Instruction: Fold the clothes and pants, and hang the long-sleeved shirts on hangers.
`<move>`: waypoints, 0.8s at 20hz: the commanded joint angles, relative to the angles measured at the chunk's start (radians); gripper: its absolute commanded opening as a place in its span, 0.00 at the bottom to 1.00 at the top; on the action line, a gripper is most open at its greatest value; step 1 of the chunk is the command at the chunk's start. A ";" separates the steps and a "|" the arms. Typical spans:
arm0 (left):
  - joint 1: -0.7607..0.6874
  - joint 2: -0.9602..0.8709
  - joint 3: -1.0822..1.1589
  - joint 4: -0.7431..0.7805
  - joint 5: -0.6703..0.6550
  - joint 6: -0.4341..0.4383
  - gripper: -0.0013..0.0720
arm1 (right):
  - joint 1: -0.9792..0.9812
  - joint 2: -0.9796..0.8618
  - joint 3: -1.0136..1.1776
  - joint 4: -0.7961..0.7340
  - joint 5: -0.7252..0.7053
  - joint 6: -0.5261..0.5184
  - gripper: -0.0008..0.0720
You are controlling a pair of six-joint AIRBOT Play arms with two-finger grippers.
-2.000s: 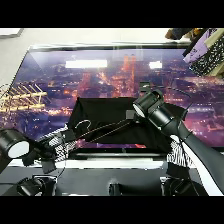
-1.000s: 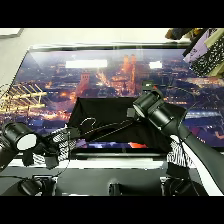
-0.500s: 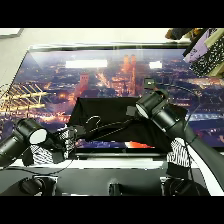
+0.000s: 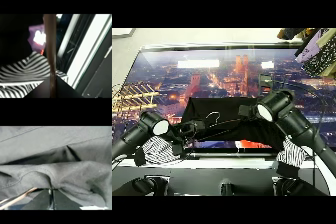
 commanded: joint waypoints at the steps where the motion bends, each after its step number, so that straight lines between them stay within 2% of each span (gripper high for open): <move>1: -0.001 -0.069 0.054 -0.021 0.029 0.030 0.04 | 0.001 0.042 0.000 0.023 0.024 -0.013 0.05; 6: -0.016 -0.149 0.106 -0.086 0.113 0.042 0.04 | 0.001 0.063 0.006 0.069 0.031 -0.031 0.05; 9: -0.052 -0.202 0.143 -0.086 0.116 0.079 0.04 | 0.001 0.063 0.038 0.076 0.044 -0.051 0.05; 16: -0.102 -0.305 0.249 -0.086 0.116 0.080 0.04 | 0.001 0.063 0.052 0.108 0.046 -0.062 0.05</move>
